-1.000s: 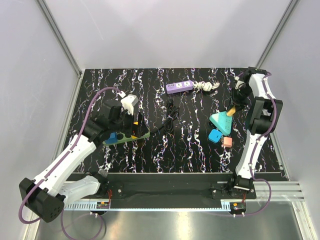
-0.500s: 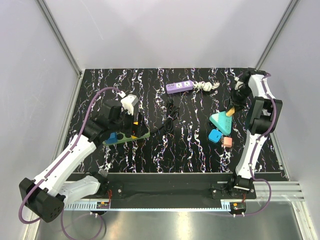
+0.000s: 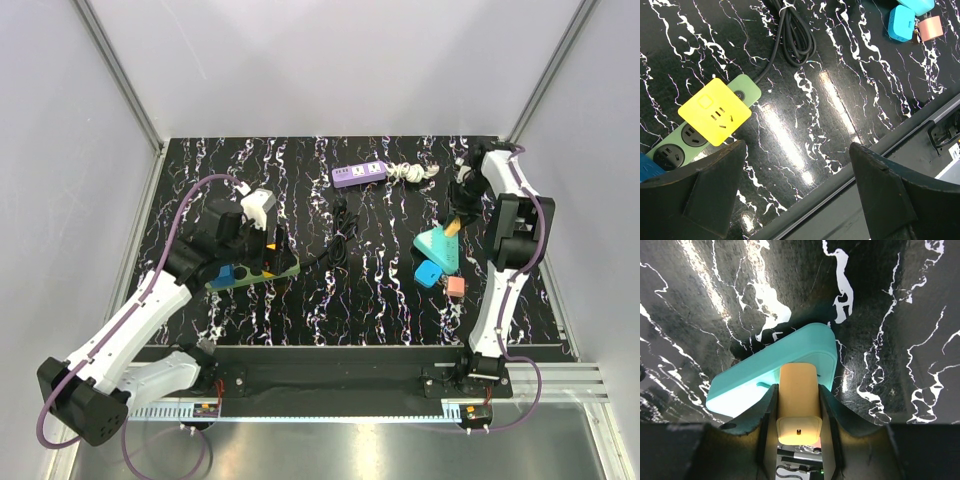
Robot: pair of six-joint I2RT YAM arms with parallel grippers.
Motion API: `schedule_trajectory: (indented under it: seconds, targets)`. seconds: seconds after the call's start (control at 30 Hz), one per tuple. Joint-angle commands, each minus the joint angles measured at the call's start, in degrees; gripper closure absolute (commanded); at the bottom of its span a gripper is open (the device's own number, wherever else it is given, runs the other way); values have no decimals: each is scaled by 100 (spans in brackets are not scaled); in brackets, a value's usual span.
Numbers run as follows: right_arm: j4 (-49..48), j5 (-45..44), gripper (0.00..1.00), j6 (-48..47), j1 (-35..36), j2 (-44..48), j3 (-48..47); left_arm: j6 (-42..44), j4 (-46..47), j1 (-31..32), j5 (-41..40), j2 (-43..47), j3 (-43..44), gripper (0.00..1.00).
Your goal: Insert the plug
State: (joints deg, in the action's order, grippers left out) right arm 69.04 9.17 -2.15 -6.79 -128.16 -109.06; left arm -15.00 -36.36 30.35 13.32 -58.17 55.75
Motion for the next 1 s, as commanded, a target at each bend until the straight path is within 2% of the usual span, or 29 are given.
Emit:
schedule_trajectory:
  seconds: [0.0,0.1,0.3,0.47,0.57,0.6,0.7,0.77,0.83,0.97]
  targets:
    - [-136,-881,100,127,142,-245,359,59,199,-20,30,139,24,12]
    - [-267,-1154,100,180,257,-113,420,59,199,-20,21,148,24,12]
    - [-461,-1005,98,382,266,-60,543,59,199,-20,4,175,15,11]
    - [-452,-734,68,470,266,36,228,59,199,-20,-14,201,6,10]
    - [-461,-435,57,549,266,150,-80,59,199,-20,-58,219,6,10]
    - [-452,-373,50,567,266,168,-159,59,199,-20,-49,227,6,9]
    - [-444,-223,41,663,266,335,-432,59,199,-20,-93,254,-2,9]
    - [-444,-266,29,751,266,484,-555,50,199,-20,-93,262,-2,9]
    - [-444,-336,21,821,266,625,-573,50,199,-20,-102,280,-2,8]
    - [-426,-845,15,1050,257,1212,-328,42,199,-20,-119,333,-2,7]
